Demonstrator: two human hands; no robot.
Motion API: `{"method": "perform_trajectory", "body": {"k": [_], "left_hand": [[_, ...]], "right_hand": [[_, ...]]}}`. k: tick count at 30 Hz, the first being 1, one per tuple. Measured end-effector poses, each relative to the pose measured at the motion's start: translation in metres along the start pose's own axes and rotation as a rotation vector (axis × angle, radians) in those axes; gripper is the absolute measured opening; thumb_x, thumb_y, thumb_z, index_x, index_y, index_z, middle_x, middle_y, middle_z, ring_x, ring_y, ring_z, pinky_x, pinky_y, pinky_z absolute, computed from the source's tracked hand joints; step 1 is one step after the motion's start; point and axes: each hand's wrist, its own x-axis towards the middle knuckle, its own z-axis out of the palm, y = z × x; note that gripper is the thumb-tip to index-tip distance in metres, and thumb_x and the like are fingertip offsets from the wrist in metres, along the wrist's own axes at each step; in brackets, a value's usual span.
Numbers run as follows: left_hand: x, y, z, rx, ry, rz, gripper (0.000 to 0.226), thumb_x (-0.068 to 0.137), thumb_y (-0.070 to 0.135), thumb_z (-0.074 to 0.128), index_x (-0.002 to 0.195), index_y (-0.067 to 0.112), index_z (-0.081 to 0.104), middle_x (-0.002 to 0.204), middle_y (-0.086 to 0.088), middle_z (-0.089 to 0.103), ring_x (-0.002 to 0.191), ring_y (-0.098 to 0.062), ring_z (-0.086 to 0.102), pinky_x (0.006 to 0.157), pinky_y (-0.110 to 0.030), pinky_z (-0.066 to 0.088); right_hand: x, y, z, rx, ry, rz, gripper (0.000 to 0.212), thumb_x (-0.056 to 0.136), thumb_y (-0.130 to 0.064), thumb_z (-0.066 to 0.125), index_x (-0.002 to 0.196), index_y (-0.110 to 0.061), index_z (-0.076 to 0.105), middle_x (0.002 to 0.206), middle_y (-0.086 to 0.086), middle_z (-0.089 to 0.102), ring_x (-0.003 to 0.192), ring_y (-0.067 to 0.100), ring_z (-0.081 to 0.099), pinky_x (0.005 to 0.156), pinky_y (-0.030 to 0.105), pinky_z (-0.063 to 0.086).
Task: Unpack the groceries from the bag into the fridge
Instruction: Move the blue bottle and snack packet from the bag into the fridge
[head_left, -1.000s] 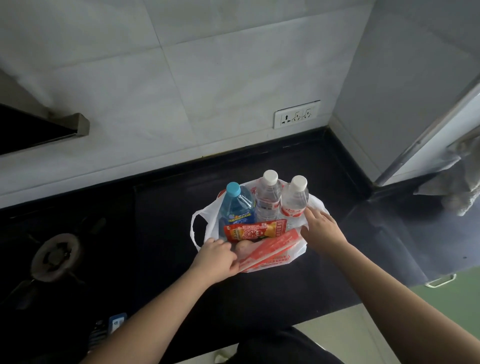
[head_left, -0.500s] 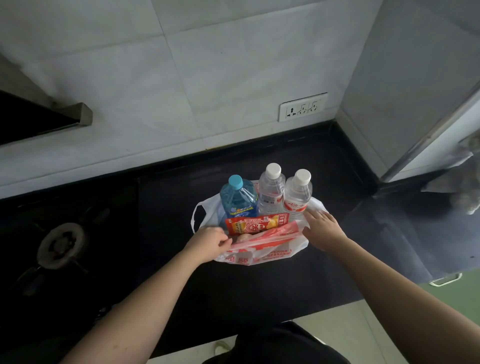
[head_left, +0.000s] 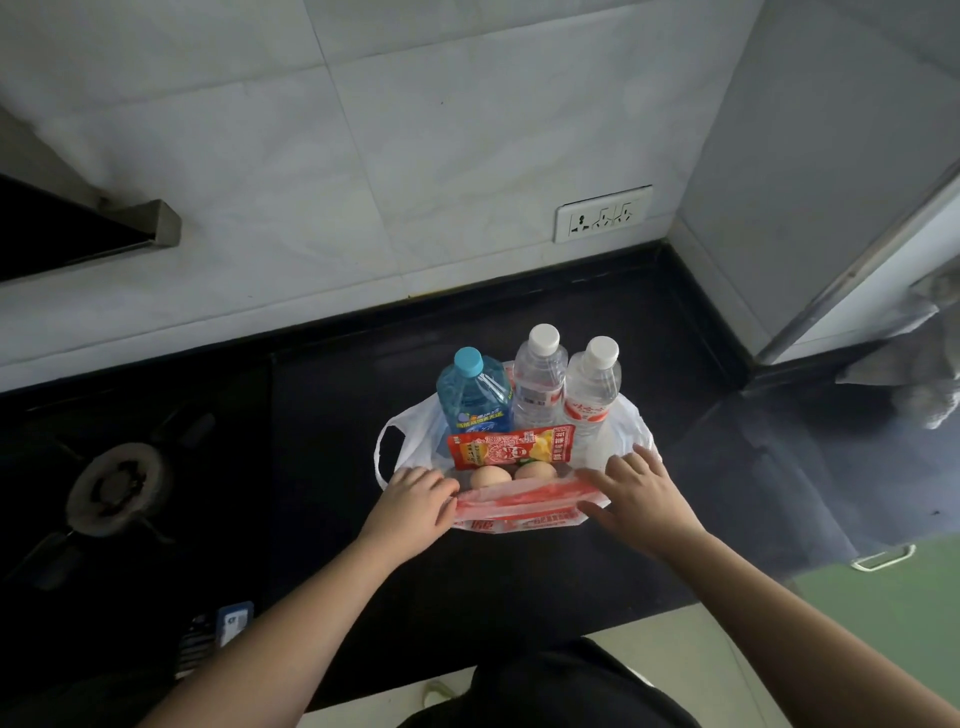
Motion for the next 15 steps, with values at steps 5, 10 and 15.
{"method": "perform_trajectory", "body": {"k": [5, 10, 15], "left_hand": [[-0.016, 0.008, 0.012, 0.052, 0.085, 0.111, 0.032, 0.086, 0.029, 0.058, 0.117, 0.024, 0.066, 0.103, 0.005, 0.064, 0.100, -0.016, 0.060, 0.094, -0.037, 0.050], [-0.027, 0.009, 0.017, -0.005, 0.087, 0.138, 0.044, 0.083, 0.025, 0.068, 0.126, 0.025, 0.057, 0.112, 0.003, 0.061, 0.108, -0.016, 0.057, 0.098, -0.036, 0.049], [-0.029, 0.001, 0.022, -0.148, -0.025, 0.021, 0.040, 0.092, 0.026, 0.053, 0.132, 0.025, 0.053, 0.124, 0.005, 0.052, 0.119, -0.013, 0.047, 0.103, -0.032, 0.045]], "right_hand": [[-0.009, -0.002, 0.003, 0.060, 0.053, -0.099, 0.022, 0.085, -0.048, 0.060, 0.097, -0.033, 0.072, 0.100, -0.005, 0.061, 0.100, 0.019, 0.058, 0.106, 0.044, 0.039], [-0.014, -0.012, 0.009, 0.187, -0.035, -0.168, 0.026, 0.092, -0.040, 0.056, 0.114, -0.030, 0.065, 0.116, -0.010, 0.065, 0.109, 0.010, 0.061, 0.100, 0.028, 0.043], [-0.021, -0.018, 0.016, 0.521, -0.055, 0.127, 0.021, 0.094, -0.032, 0.056, 0.114, -0.033, 0.062, 0.114, -0.018, 0.060, 0.103, -0.001, 0.055, 0.094, 0.021, 0.046]]}}
